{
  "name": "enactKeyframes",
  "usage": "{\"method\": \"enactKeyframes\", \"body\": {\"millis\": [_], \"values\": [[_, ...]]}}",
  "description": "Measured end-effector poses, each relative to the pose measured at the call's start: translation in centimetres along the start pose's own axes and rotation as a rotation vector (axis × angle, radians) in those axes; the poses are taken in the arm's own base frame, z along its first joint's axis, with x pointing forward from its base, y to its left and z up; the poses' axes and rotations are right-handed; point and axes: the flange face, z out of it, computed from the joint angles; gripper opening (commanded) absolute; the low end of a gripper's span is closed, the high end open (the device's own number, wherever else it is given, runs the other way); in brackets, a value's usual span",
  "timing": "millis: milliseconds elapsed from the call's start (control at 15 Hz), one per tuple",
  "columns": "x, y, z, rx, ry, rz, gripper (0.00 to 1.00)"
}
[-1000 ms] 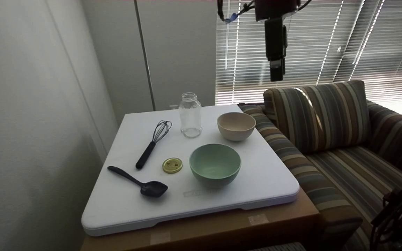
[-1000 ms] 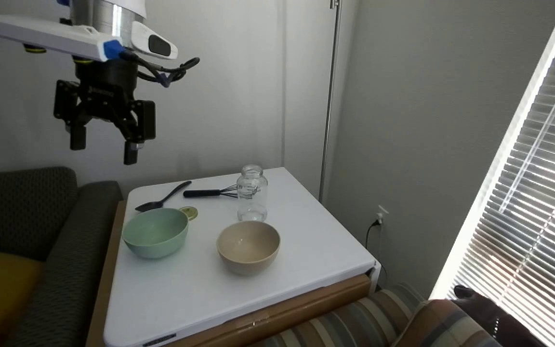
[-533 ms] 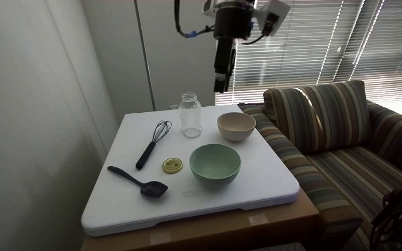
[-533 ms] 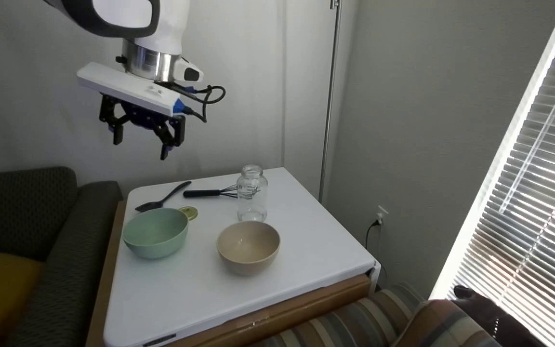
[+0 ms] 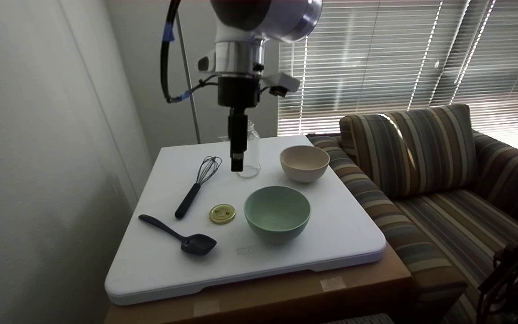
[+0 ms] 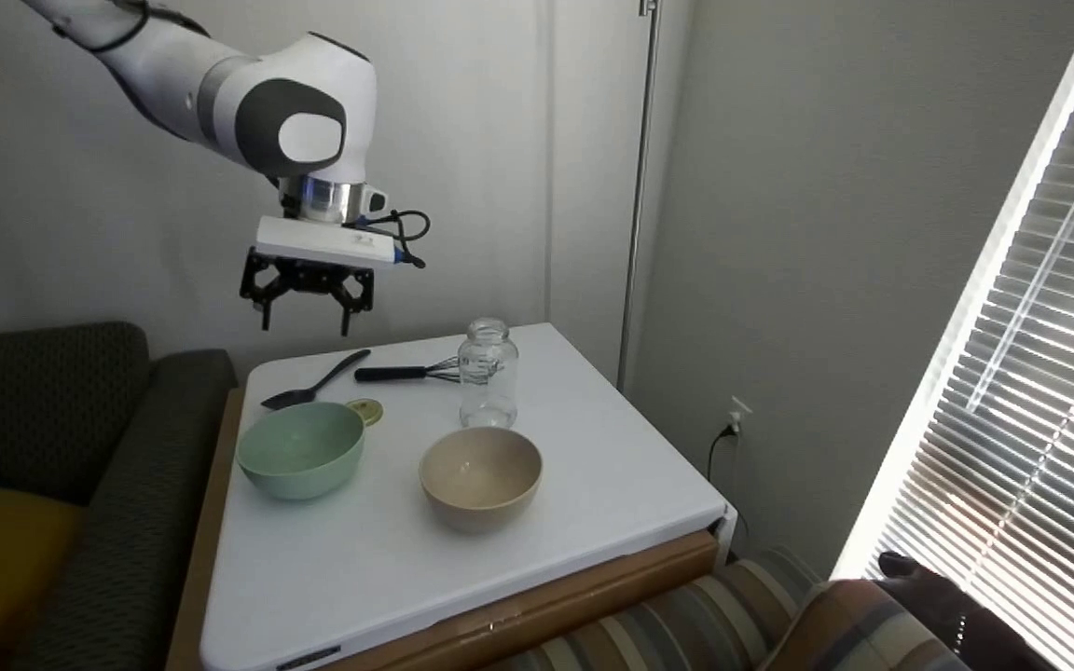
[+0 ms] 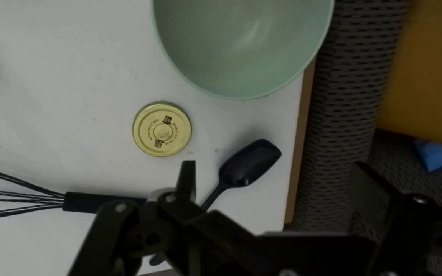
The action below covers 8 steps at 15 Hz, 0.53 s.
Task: Put the lid on top of the glass jar, put the black ladle inside the green bowl, take the ladle out of the bowl
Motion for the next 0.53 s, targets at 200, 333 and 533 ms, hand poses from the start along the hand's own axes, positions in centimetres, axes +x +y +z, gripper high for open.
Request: {"method": "enactKeyframes", "body": {"millis": [200,333,533], "values": [[2.6,0.4,3.8,-0.048,-0.056,-0.116,1.00],[3.6,1.1,5.8,-0.081,-0.084,-0.186,1.00],[4.2,2.7,8.0,-0.114,-0.098,-0.239,1.00]]}}
